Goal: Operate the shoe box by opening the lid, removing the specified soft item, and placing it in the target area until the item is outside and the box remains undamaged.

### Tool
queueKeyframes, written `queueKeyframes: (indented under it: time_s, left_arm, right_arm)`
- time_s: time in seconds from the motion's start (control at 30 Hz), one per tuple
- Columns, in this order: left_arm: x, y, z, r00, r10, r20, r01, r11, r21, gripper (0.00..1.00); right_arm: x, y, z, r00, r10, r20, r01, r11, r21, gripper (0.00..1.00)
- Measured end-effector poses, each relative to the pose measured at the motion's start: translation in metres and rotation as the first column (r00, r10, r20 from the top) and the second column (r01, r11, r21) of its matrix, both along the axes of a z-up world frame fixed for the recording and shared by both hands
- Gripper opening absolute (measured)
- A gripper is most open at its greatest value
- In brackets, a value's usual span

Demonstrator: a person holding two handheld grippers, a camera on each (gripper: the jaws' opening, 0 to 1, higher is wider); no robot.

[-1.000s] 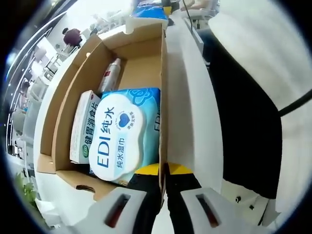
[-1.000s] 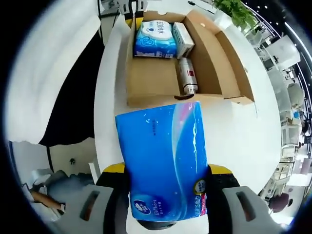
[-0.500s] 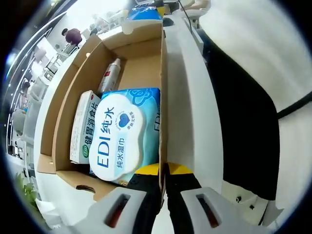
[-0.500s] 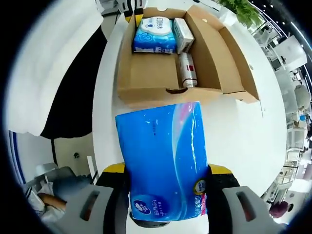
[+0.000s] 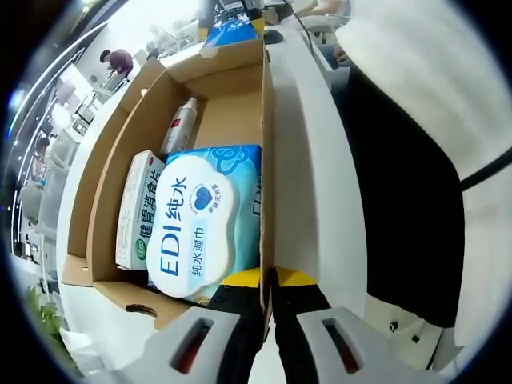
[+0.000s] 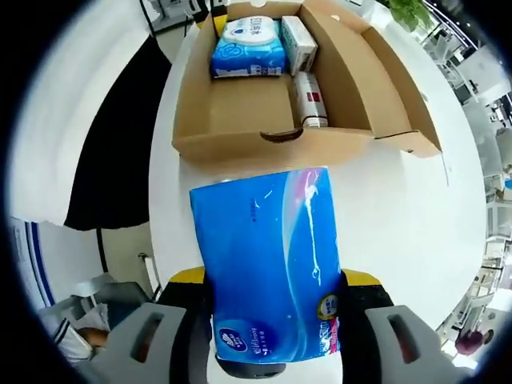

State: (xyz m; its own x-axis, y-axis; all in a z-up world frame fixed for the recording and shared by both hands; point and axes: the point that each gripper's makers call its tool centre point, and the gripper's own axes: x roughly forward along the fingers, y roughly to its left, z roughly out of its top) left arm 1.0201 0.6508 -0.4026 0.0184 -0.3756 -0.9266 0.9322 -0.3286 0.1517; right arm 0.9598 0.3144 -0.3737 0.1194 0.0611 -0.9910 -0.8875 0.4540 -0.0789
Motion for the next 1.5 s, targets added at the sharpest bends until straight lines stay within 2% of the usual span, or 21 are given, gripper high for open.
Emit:
queueKeyframes:
  time_s: [0.2,0.3,0.37,0.53,0.67,0.83,1.07,1.2,1.3,1.5]
  left_arm:
    - [0.0,0.0,-0.001,1.0,0.002,0.001,-0.002,1.0,-0.001,0.03]
    - [0.0,0.001,-0.001,1.0,0.003,0.001,-0.003,1.0,-0.001,0.03]
    - [0.001,0.001,-0.002,1.0,0.004,0.002,-0.004,1.0,-0.001,0.03]
    - [0.001,0.001,-0.002,1.0,0.004,-0.001,-0.004,1.0,0.0,0.03]
    - [0.001,0.001,-0.002,1.0,0.004,0.0,-0.004,1.0,-0.001,0.03]
    - [0.001,0.001,-0.002,1.0,0.002,-0.001,-0.002,1.0,0.0,0.02]
    - [0.001,0.001,-0.003,1.0,-0.003,-0.007,0.004,1.0,0.004,0.02]
    - [0.0,0.001,-0.002,1.0,-0.005,-0.01,0.005,1.0,0.006,0.02]
    - [0.0,0.001,-0.002,1.0,-0.005,-0.009,0.005,1.0,0.003,0.02]
    - [0.0,0.001,-0.003,1.0,-0.009,-0.022,0.009,1.0,0.009,0.02]
  right_arm:
    - [-0.002,0.001,-0.016,0.999,-0.031,-0.025,0.031,1.0,0.0,0.62]
    - [-0.001,0.011,-0.01,0.999,-0.047,-0.006,0.047,0.999,0.024,0.62]
    - [-0.001,0.015,-0.013,0.999,-0.047,-0.006,0.047,0.998,0.044,0.62]
    - [-0.005,0.007,-0.021,0.999,-0.036,-0.022,0.036,0.999,0.003,0.62]
    - [-0.002,0.008,-0.02,0.998,-0.068,-0.011,0.068,0.997,0.036,0.62]
    - [-0.002,0.005,-0.022,0.999,-0.04,-0.014,0.04,0.999,0.02,0.62]
    - [0.002,0.007,-0.024,0.999,-0.042,-0.01,0.042,0.998,0.041,0.62]
    - [0.005,0.008,-0.031,0.999,-0.043,-0.019,0.043,0.998,0.044,0.62]
    - [0.006,0.012,-0.027,0.999,-0.033,-0.023,0.035,0.998,0.053,0.62]
    - [0.006,0.006,-0.035,0.998,-0.025,-0.054,0.029,0.997,0.07,0.62]
